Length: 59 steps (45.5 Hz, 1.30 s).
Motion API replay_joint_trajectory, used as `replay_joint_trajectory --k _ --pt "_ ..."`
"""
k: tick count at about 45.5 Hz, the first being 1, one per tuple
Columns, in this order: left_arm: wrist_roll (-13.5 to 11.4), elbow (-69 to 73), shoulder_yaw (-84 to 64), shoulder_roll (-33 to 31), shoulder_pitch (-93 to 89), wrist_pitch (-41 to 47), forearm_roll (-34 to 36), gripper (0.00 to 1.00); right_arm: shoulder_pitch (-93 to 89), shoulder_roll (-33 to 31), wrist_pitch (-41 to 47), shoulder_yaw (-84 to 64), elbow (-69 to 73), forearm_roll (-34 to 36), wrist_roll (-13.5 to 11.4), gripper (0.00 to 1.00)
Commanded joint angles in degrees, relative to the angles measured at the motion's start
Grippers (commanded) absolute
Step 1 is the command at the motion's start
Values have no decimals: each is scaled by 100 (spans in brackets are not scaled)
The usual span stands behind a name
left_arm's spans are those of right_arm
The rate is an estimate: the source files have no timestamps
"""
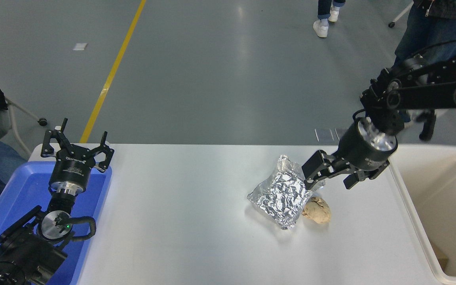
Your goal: Pick up foil plate and place in dustbin
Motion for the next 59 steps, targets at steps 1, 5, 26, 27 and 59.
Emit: replay_joint_trajectory --k 1,5,26,27,59 --pt "0 0 0 1 0 0 -4 100 -1473 341 -867 20 -1602 -299 -18 100" --pt "0 0 0 1 0 0 -4 100 -2194 639 -1298 20 -2332 -308 -53 100" --pt "0 0 0 1 0 0 -4 100 -3742 1281 -2090 986 -3335 -211 -994 100" --pt "0 0 0 1 0 0 -4 100 -3768 1299 -2107 1030 -3344 -211 -1002 100" --pt "-8 0 0 1 0 0 -4 100 -3971 1440 -2389 1320 -3449 -9 -1073 18"
